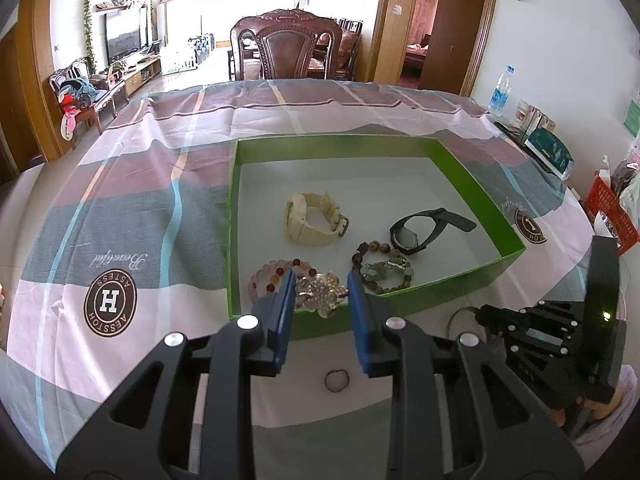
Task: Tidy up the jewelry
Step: 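Lift the silver bangle with the right gripper while the left carries the charm over the box, then lower both items into the green box and open both grippers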
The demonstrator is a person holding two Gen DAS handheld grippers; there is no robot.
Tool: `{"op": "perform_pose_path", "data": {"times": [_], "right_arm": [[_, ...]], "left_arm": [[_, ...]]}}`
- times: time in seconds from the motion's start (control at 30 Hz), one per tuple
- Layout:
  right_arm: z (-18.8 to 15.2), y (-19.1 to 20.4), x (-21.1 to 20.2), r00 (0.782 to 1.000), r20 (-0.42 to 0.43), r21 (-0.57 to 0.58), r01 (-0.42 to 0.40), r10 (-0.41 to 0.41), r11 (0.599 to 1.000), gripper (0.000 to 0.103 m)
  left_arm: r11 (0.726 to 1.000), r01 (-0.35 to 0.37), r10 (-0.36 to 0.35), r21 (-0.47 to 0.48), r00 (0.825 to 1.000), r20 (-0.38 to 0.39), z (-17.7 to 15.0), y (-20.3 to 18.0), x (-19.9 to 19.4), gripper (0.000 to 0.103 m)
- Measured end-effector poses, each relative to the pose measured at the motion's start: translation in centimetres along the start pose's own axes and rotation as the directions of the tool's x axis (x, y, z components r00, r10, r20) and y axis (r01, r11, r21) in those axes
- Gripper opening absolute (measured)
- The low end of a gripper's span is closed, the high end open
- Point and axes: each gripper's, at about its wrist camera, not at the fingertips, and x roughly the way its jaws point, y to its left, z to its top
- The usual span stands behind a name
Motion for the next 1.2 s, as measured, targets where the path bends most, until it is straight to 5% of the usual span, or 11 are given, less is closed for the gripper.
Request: {"op": "perform_pose_path", "data": {"times": [0.2, 0.37, 0.5, 0.83, 1.0, 1.2], "right_arm": [[2.2, 1.4, -5.9, 0.984, 0.166, -0.026, -0.066, 0.069, 0.998, 0.003], [6.5, 0.2, -8.6, 0.954, 0.300, 0.015, 0.011, -0.015, 1.000, 0.003], [8.8, -0.5, -5.4, 0.960, 0.262, 0.043, 0.093, -0.101, 0.995, 0.003], [9.9, -1.1, -1.0, 0.969, 0.223, 0.074, 0.089, -0.103, 0.993, 0.006], [9.6, -0.8, -1.9, 0.965, 0.239, 0.068, 0.096, -0.110, 0.993, 0.042], [7.8, -0.5, -4.9, 0.954, 0.280, 0.072, 0.093, -0.109, 0.993, 0.060]], "left_arm": [[1.000, -0.006, 0.007, -0.010, 1.000, 0.020, 0.6, 0.3, -0.4, 0.027], [1.000, 0.004, -0.003, -0.022, 0.999, 0.048, 2.6, 0.3, -0.2, 0.027], [0.999, -0.019, 0.020, -0.026, 0.999, 0.026, 3.6, 0.4, 1.6, 0.027], [0.999, -0.031, 0.030, -0.032, 0.999, -0.031, 3.5, 0.8, 4.8, 0.034], [0.999, -0.038, 0.037, -0.029, 0.999, -0.012, 3.3, 0.5, 4.1, 0.050], [0.998, -0.058, 0.058, -0.001, 0.998, 0.036, 2.4, -0.2, 1.3, 0.064]]}}
